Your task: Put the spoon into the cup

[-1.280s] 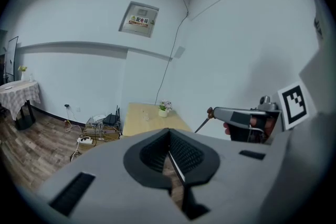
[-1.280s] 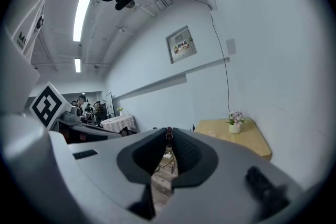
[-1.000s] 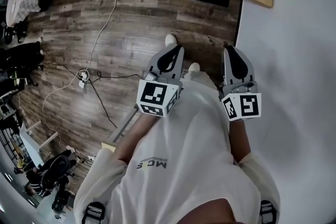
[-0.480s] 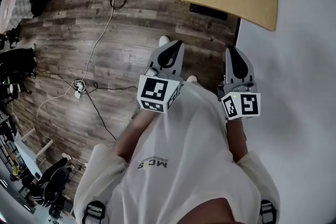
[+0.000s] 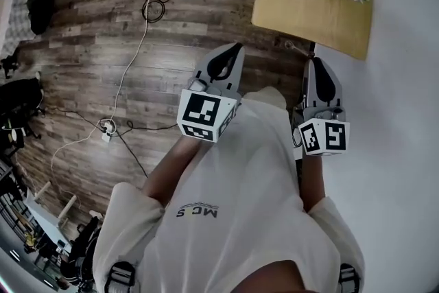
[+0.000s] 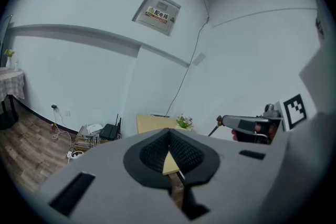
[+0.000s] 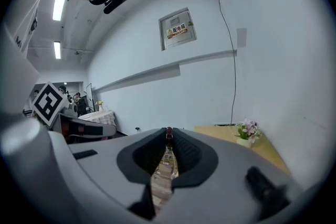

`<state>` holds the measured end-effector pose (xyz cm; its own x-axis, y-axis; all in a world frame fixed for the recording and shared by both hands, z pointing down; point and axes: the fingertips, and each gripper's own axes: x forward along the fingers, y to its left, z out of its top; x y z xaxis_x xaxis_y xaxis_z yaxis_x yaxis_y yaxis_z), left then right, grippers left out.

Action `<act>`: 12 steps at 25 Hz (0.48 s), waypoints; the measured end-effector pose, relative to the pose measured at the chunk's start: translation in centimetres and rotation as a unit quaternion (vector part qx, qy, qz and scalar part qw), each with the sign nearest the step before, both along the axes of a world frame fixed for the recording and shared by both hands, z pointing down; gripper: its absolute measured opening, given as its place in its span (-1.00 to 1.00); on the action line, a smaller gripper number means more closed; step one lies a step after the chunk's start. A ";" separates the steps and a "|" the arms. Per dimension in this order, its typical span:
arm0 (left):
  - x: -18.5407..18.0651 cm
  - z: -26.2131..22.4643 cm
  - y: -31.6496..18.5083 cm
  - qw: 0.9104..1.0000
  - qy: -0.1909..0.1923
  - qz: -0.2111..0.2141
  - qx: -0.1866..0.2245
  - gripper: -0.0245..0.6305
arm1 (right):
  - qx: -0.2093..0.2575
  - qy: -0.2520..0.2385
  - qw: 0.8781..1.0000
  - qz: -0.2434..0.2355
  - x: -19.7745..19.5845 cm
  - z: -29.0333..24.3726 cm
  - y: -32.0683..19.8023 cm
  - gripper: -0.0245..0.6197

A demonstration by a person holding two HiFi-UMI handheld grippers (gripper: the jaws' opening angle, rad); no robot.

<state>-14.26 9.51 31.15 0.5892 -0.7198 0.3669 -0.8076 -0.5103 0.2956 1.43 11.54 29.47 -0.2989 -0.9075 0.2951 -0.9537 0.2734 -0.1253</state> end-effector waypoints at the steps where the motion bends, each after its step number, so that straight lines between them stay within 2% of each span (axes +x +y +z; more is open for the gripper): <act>1: -0.5 0.4 -1.2 1.000 0.002 -0.003 -0.003 -0.89 | -0.001 -0.001 1.000 0.005 -0.3 0.1 -0.7 -0.76; 6: -1.0 1.4 -5.5 1.000 0.001 0.005 -0.013 -0.89 | -0.021 -0.012 0.999 0.034 -0.4 0.9 -3.0 -0.76; 12: 1.0 1.3 -9.0 1.000 -0.012 0.013 -0.002 -0.89 | -0.017 -0.016 0.999 0.028 1.3 1.4 -7.2 -0.76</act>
